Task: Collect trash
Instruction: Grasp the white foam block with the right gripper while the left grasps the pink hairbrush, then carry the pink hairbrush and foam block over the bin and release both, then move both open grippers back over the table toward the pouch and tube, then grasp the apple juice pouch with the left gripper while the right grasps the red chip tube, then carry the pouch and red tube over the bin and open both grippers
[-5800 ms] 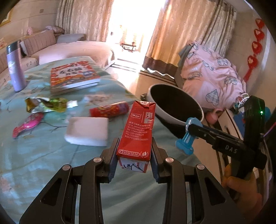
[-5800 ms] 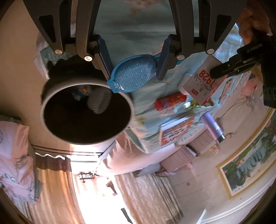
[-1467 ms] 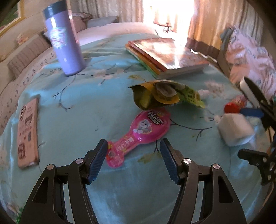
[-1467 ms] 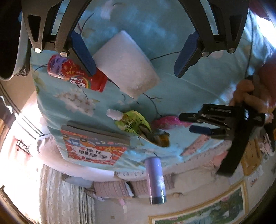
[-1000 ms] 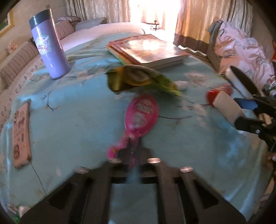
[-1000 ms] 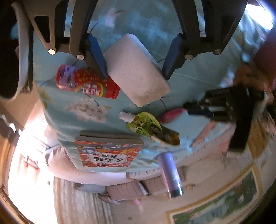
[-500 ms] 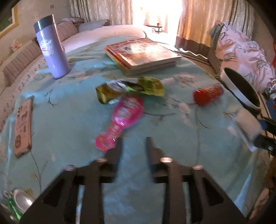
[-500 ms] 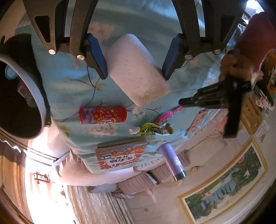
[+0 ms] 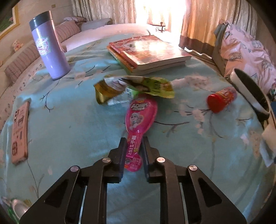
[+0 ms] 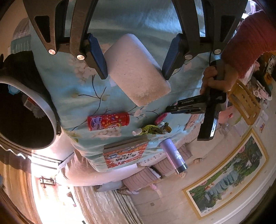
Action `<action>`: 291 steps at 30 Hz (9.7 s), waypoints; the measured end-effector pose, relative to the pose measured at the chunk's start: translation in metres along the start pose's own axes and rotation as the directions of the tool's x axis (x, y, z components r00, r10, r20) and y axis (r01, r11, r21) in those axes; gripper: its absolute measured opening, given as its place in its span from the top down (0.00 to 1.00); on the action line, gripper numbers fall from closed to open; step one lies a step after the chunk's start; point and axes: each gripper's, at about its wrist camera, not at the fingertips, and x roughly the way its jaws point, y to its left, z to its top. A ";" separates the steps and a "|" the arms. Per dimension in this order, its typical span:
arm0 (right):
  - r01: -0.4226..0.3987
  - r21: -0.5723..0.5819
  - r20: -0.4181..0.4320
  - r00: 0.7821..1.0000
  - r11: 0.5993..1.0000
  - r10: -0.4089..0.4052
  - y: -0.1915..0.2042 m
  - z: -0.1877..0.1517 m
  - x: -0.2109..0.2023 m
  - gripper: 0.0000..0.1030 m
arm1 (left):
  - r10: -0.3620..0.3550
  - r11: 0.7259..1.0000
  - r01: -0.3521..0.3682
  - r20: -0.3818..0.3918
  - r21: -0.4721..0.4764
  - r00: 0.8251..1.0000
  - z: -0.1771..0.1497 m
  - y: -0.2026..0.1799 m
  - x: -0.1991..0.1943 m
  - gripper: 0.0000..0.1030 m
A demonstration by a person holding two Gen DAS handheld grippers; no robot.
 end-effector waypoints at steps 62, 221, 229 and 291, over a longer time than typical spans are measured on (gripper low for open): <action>0.253 0.262 0.150 0.943 0.931 -0.299 -0.175 0.040 -0.085 0.36 | -0.422 0.900 0.413 0.042 0.137 0.906 0.076 -0.262 -0.029 0.97; 0.052 0.086 0.031 0.998 0.995 -0.055 -0.055 0.007 -0.016 0.70 | -0.269 0.957 0.272 0.047 -0.103 0.962 0.003 -0.103 -0.040 0.54; 0.084 0.146 0.088 0.991 0.986 -0.098 -0.073 -0.007 -0.052 0.70 | -0.267 0.962 0.269 0.054 -0.045 0.962 0.002 -0.154 -0.052 0.54; 0.225 0.268 0.163 0.948 0.937 -0.275 -0.169 0.027 -0.100 0.70 | -0.262 0.958 0.257 0.028 0.127 0.965 0.082 -0.271 -0.022 0.53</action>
